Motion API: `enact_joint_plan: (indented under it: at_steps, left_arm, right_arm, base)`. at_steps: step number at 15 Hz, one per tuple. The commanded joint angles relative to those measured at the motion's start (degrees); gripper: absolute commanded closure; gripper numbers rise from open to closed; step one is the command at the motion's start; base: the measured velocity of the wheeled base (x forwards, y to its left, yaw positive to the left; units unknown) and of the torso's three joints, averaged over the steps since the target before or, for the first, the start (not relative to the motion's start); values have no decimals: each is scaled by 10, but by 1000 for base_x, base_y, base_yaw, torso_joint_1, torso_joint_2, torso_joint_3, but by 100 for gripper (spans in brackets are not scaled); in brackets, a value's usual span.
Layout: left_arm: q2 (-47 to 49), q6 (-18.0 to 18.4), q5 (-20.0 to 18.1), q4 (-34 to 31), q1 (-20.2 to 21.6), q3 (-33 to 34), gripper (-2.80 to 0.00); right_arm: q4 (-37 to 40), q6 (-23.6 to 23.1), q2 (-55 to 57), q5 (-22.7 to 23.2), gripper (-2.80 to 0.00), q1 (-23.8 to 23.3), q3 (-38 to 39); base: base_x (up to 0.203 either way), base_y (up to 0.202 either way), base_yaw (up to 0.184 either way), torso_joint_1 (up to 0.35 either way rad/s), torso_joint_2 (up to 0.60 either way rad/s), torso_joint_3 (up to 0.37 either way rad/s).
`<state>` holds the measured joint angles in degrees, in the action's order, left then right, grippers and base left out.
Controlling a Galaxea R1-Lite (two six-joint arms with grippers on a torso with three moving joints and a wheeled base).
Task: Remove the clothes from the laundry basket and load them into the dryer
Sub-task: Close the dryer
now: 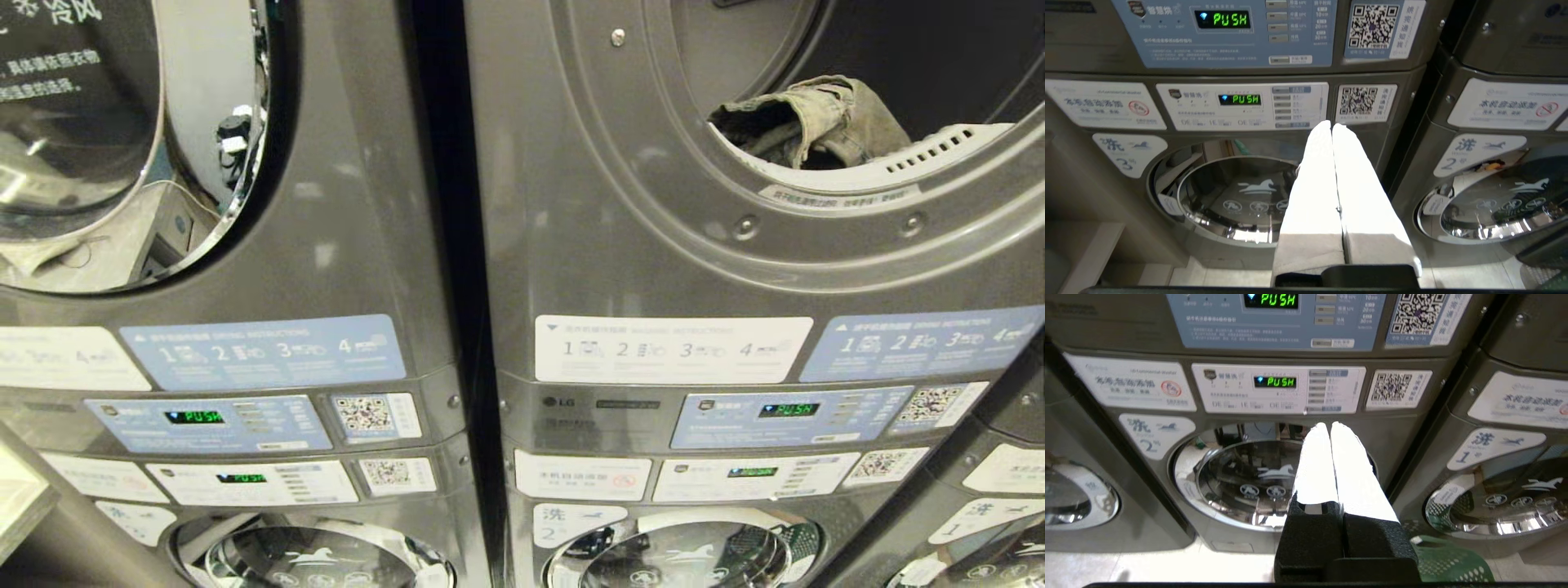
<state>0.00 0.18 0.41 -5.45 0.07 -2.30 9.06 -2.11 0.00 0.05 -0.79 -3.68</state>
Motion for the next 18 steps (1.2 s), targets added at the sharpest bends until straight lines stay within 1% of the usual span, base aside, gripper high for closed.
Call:
enact_joint_plan:
  at_steps: [1,9,14,16,18]
  left_arm:
    - [0,1,0,-1,0,0,0]
    - [1,-1,1,4,0,2,0]
    - [1,-1,1,4,0,2,0]
    - [1,-1,1,4,0,2,0]
    - [1,-1,1,4,0,2,0]
  right_arm:
    - [1,0,1,0,0,0,0]
    - [1,0,2,0,0,0,0]
    - [1,2,1,-1,0,0,0]
    - [1,2,1,-2,0,0,0]
    - [1,1,1,-2,0,0,0]
  base:
    - [-193,0,2,12,7,2]
    - [-188,0,3,1,1,2]
    - [-13,0,0,4,-1,-1]
    - [-98,-97,4,9,10,-2]
    - [-191,-180,0,-5,24,7]
